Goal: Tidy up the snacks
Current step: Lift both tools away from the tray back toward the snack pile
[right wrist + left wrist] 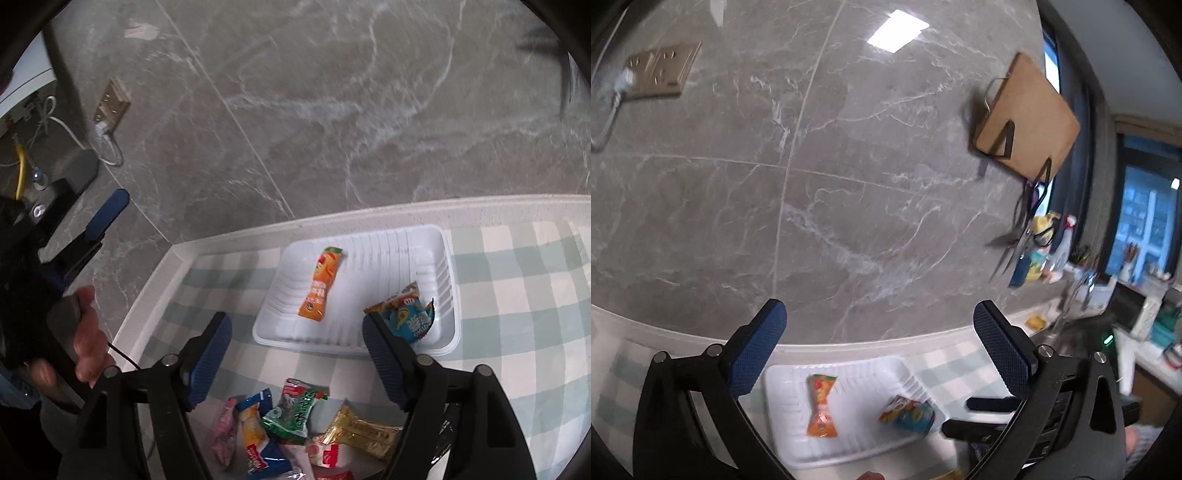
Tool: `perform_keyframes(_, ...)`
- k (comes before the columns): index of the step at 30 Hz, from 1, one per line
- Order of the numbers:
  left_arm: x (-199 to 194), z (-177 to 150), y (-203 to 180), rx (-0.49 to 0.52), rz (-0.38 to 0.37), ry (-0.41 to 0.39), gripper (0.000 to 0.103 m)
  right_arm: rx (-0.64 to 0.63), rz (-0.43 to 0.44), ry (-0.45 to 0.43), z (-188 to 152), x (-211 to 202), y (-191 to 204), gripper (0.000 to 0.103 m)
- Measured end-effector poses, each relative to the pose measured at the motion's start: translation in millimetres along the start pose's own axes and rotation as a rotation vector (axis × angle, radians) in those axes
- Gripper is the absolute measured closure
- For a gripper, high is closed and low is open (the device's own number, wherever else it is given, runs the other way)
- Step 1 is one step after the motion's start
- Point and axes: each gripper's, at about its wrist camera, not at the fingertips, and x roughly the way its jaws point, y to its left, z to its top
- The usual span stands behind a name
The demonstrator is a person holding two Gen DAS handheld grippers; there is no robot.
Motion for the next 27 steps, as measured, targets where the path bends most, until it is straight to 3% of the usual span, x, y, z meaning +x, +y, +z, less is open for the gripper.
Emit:
perform_keyframes(7,-2,-35,3,-0.002,0.017,0.169,0.000,-0.028,-0.049,-0.005,-19,-21,6,0.026)
perform_keyframes(13,-11,-93,28,0.013,0.086,0.347,0.000,-0.002,-0.091,0.030,-56,-39,-4,0.026)
perform_keyframes(21,-19,-184,56,0.009,0.160,0.608,0.000,0.040,-0.166,0.126,-121,-57,-16,0.026)
perform_keyframes(27,-16,-228,57,0.029,0.195,0.709,0.000,0.090,-0.207,0.239,-177,-55,-24,0.026)
